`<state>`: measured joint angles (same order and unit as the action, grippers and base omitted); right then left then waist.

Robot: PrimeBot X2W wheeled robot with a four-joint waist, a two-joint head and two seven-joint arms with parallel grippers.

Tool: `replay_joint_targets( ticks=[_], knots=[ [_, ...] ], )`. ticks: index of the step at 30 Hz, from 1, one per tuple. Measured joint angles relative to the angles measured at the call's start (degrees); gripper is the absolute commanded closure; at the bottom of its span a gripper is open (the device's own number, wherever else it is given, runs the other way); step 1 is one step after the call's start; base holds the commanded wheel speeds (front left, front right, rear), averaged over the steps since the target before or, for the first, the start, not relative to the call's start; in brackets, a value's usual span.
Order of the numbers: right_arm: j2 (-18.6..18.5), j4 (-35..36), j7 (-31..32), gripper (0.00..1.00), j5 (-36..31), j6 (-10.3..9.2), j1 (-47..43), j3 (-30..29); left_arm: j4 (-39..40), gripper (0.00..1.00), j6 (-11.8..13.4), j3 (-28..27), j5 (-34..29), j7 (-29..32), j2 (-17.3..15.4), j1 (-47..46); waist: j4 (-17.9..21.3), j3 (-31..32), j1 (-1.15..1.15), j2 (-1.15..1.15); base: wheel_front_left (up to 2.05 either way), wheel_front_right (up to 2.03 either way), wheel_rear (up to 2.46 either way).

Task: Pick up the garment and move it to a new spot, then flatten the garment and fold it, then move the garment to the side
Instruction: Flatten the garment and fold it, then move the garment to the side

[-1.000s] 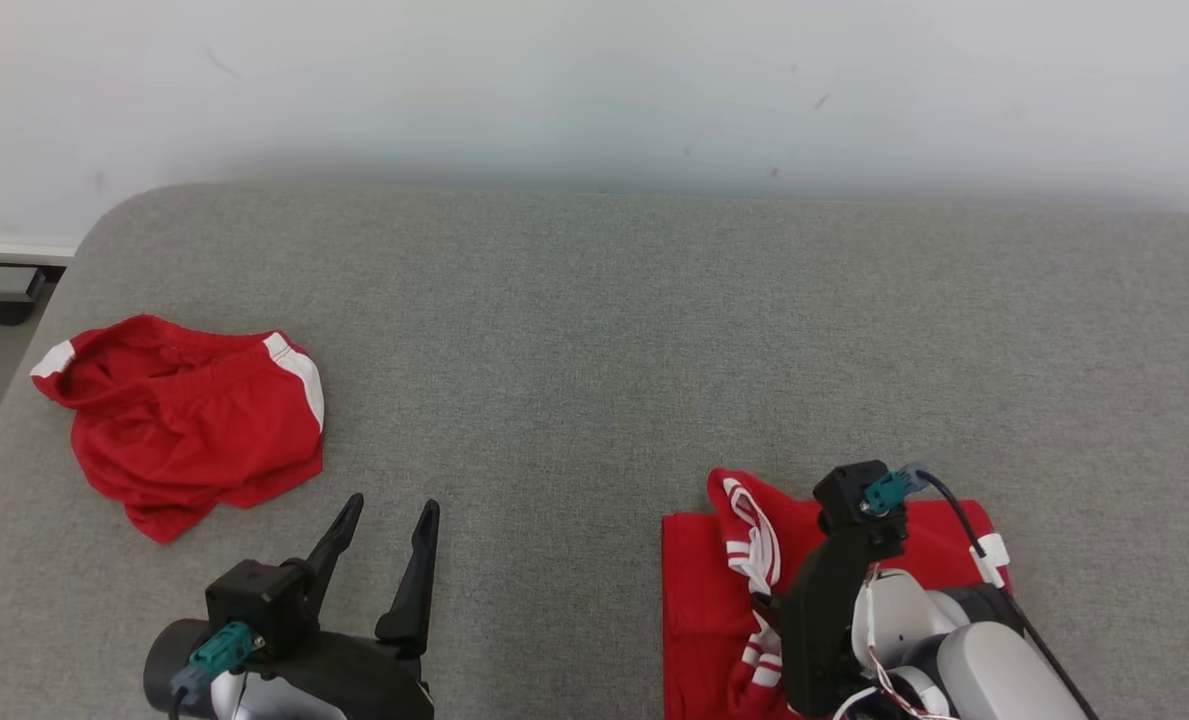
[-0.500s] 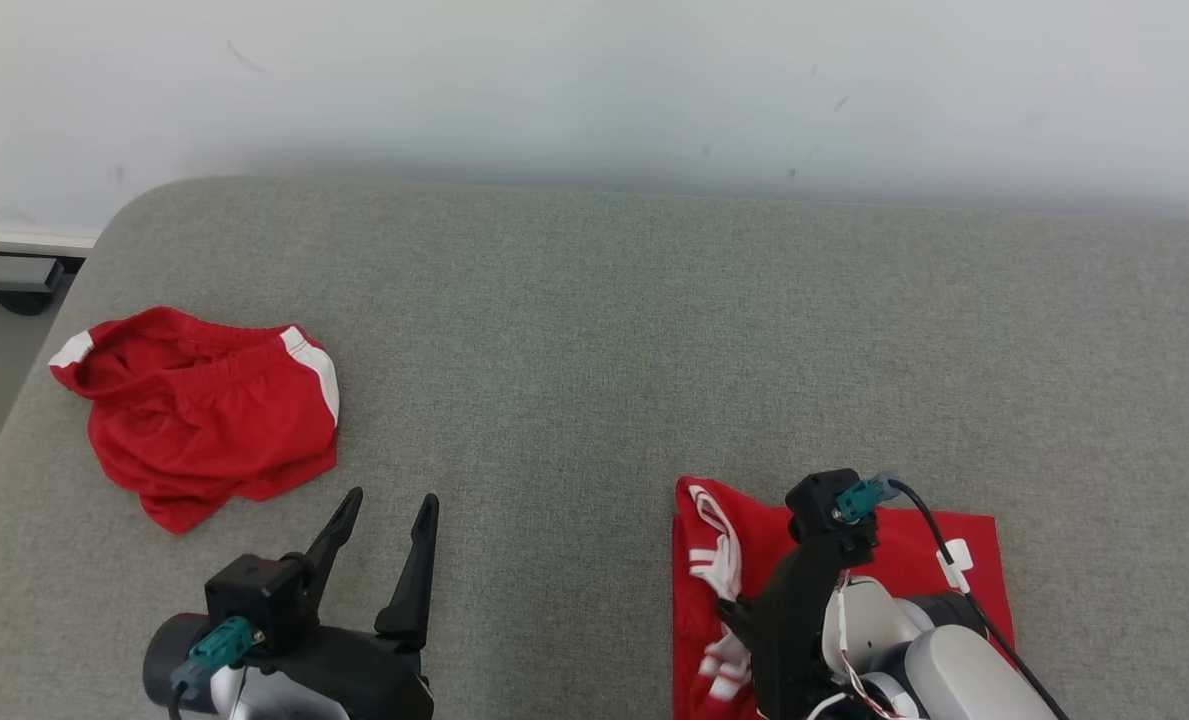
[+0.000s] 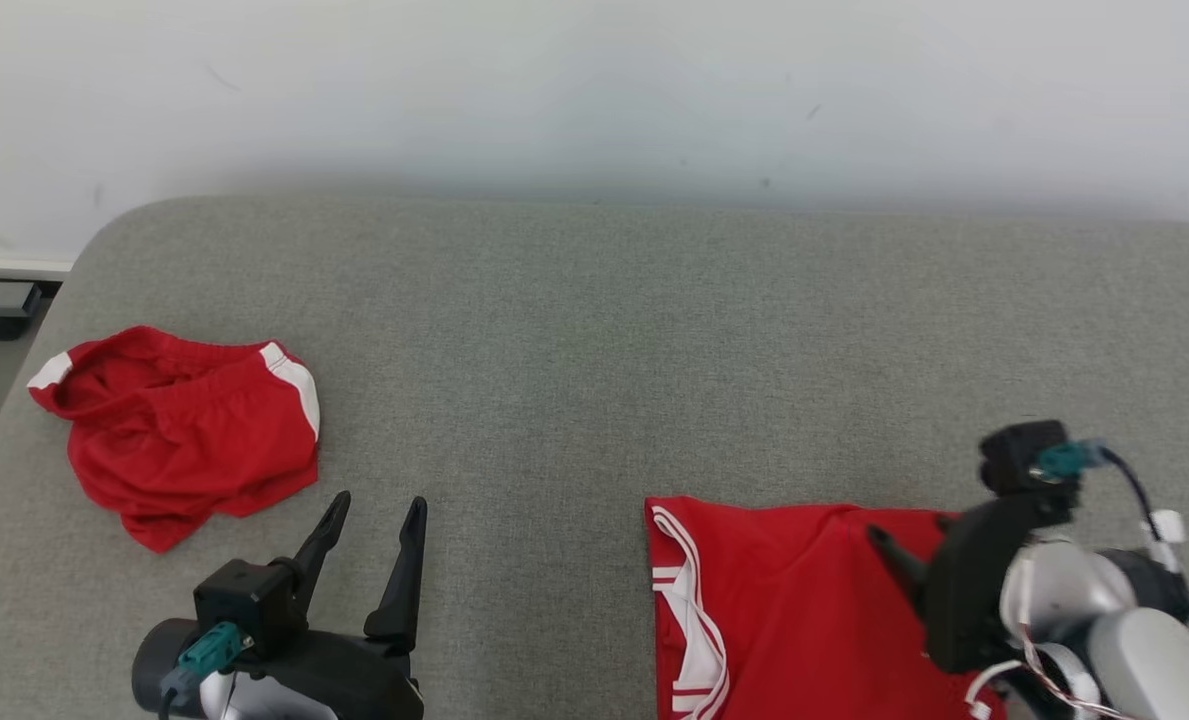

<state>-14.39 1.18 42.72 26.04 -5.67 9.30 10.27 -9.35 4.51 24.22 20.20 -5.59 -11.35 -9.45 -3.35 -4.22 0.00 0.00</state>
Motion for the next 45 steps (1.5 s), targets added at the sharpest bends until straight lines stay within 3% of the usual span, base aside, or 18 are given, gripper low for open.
replay_joint_targets(
  ticks=[8,17,33,34,35,37,38,39,45],
  knots=[
    [-1.8,2.8,-1.0,0.00,-1.1,-1.22,-7.2,-6.9,0.6,0.00,0.0,0.3,0.0,-0.1,-0.1,1.0,1.2,0.3,0.00,0.00,0.00,0.00,0.00],
    [1.1,2.1,-1.2,0.00,-0.6,-1.41,-10.2,-12.3,1.4,0.00,0.0,0.6,0.0,0.1,-0.5,0.9,1.3,-0.5,0.00,0.00,0.00,0.00,0.00],
    [3.8,-5.4,1.2,0.01,0.6,-1.45,-7.3,-13.7,2.6,0.00,-0.5,1.0,-0.2,1.1,-1.0,-1.7,-1.1,-4.1,0.00,0.00,0.00,0.00,0.00],
    [3.9,-5.8,1.4,0.35,0.5,-1.45,-7.1,-13.7,2.6,0.00,-0.5,1.0,-0.2,1.1,-0.9,-1.7,-1.4,-4.3,0.00,0.00,0.00,0.00,0.00],
    [4.0,-6.3,1.6,0.51,0.4,-1.46,-6.8,-13.8,2.6,0.00,-0.5,1.0,-0.2,1.1,-0.9,-1.7,-1.6,-4.5,0.00,0.00,0.00,0.00,0.00],
    [4.2,-6.6,1.7,0.68,0.1,-1.46,-6.0,-13.9,2.6,0.00,-0.5,0.9,-0.2,1.1,-0.9,-1.7,-2.1,-4.8,0.00,0.00,0.00,0.00,0.00],
    [4.4,-7.0,1.7,0.86,0.0,-1.46,-5.7,-13.8,2.5,0.00,-0.5,0.8,-0.2,1.1,-0.9,-1.7,-2.3,-5.0,0.00,0.00,0.00,0.00,0.00],
    [4.5,-7.4,1.7,0.97,0.0,-1.46,-5.3,-13.8,2.4,0.00,-0.5,0.7,-0.2,1.1,-1.0,-1.7,-2.4,-5.1,0.00,0.00,0.00,0.00,0.00],
    [4.3,-8.5,2.1,1.00,-0.8,-1.45,-3.8,-14.0,2.4,0.00,-0.5,0.5,-0.2,1.1,-1.1,-1.7,-2.7,-5.3,-0.01,0.00,0.00,0.00,0.00]
  ],
)
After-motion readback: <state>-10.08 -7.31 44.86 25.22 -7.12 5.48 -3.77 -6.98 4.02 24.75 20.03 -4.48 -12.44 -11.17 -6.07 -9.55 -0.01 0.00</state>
